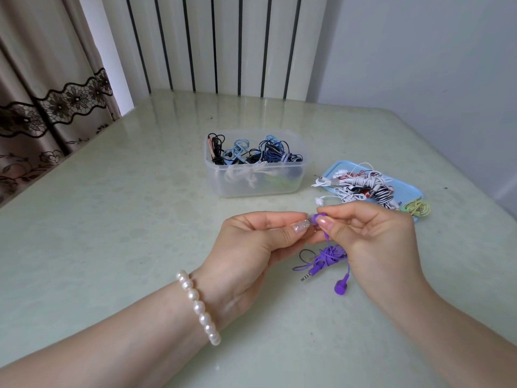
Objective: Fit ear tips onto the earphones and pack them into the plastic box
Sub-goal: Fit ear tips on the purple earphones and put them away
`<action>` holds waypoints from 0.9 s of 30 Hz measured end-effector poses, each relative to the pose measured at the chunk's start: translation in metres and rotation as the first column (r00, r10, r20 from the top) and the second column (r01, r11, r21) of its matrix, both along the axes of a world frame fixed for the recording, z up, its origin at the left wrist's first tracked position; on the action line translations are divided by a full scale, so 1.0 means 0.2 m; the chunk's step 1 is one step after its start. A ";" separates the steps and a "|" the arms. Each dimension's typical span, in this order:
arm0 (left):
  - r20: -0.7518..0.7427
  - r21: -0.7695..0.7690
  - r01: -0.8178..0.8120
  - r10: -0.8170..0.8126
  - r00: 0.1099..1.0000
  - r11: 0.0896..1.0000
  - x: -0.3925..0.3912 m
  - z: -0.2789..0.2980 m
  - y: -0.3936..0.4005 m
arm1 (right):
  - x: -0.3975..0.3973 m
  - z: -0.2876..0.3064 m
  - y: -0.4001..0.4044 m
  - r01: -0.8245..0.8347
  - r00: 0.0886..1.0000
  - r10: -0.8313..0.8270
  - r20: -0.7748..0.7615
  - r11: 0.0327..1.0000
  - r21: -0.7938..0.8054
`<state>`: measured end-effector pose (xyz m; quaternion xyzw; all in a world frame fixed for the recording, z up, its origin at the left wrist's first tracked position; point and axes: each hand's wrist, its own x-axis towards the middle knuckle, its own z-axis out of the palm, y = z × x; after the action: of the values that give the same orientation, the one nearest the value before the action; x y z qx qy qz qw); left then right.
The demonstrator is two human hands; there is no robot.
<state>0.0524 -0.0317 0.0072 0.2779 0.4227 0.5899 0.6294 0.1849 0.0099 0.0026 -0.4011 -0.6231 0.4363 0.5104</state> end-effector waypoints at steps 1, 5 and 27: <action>0.003 -0.001 0.004 -0.004 1.000 1.000 0.00 0.00 0.00 | 0.00 0.00 0.00 0.011 1.000 -0.011 -0.001 1.000 0.013; -0.005 0.005 0.019 -0.019 1.000 1.000 0.01 0.00 0.00 | -0.01 -0.01 -0.02 0.053 0.998 -0.054 0.010 0.996 0.075; 0.013 0.024 -0.108 0.107 0.994 0.994 0.00 -0.03 0.02 | 0.03 0.00 0.04 -0.188 0.969 0.157 -0.189 0.969 -0.160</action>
<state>0.0524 -0.0279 0.0021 0.2589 0.4261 0.6296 0.5958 0.1908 0.0176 0.0018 -0.3490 -0.5675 0.5664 0.4851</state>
